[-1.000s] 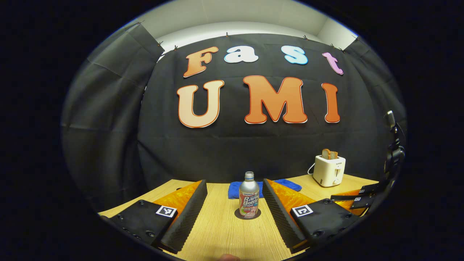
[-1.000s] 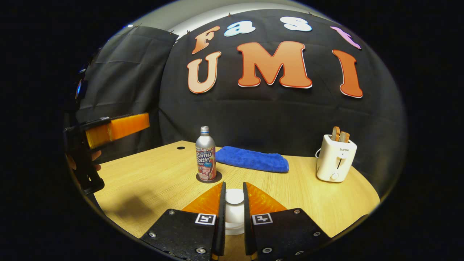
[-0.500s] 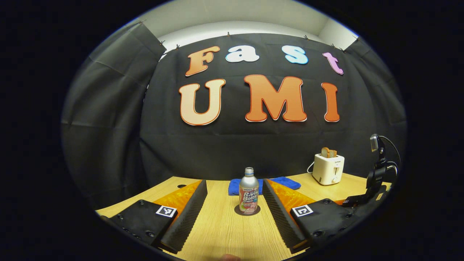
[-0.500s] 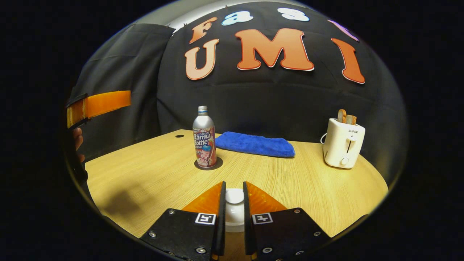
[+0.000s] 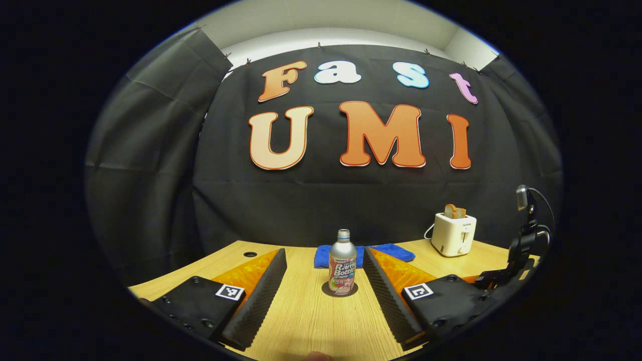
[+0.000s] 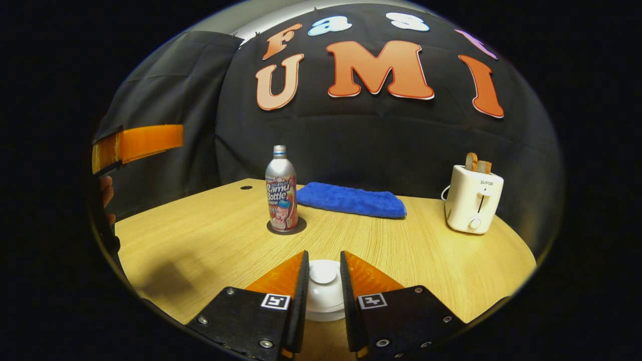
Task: Open the teacup lid with one hand, grasp the water bottle and pour water into the teacup with the other hand; after pouring, place the water bottle on the coaster and then close the teacup lid.
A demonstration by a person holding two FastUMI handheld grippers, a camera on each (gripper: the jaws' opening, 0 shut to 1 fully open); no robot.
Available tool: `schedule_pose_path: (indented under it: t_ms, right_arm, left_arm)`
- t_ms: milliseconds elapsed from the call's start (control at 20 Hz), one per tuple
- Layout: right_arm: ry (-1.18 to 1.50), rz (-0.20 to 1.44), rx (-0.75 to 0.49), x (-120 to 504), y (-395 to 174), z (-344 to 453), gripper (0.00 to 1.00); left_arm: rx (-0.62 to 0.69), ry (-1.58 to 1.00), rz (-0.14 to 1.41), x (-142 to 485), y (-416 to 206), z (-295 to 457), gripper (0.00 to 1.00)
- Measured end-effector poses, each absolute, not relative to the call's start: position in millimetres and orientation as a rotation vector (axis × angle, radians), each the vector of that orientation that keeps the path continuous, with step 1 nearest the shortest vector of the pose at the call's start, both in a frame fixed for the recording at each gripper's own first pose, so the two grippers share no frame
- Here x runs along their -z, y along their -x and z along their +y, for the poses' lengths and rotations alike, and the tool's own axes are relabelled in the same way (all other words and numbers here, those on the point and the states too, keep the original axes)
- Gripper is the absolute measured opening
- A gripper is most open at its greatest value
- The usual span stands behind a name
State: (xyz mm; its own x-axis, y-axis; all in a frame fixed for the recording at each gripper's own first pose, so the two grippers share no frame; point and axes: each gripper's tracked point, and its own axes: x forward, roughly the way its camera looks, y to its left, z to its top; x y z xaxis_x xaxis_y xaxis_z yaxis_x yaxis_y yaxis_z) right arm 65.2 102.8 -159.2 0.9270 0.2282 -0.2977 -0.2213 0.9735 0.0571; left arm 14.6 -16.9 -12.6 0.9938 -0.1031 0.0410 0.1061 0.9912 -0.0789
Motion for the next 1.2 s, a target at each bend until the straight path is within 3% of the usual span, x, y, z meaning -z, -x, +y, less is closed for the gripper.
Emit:
schedule_pose_path:
  t_ms: [50, 150, 450, 600, 750, 1200]
  right_arm:
    - [-0.016, 0.272, -0.213, 146.1, -63.8, 95.4, 0.36]
    - [-0.024, 0.217, -0.185, 121.5, -62.8, 81.0, 0.5]
    - [-0.009, 0.066, -0.105, 49.8, -42.5, 37.3, 0.71]
    - [0.019, 0.015, -0.073, 23.0, -32.1, 19.5, 0.76]
    - [0.031, -0.017, -0.049, 5.5, -24.3, 6.2, 0.8]
    - [-0.009, -0.046, -0.024, -11.8, -9.7, -16.4, 0.82]
  left_arm:
    - [0.101, 0.083, -0.048, 9.6, -13.2, -17.0, 1.0]
    - [0.094, 0.082, -0.068, 2.1, -9.3, -16.0, 1.0]
    - [0.082, 0.093, -0.112, -17.3, -1.6, -18.2, 1.0]
    - [0.083, 0.101, -0.114, -24.2, 2.9, -20.1, 0.95]
    - [0.079, 0.112, -0.109, -28.6, 8.5, -20.1, 1.0]
    - [0.059, 0.108, -0.098, -31.7, 25.4, -20.2, 0.99]
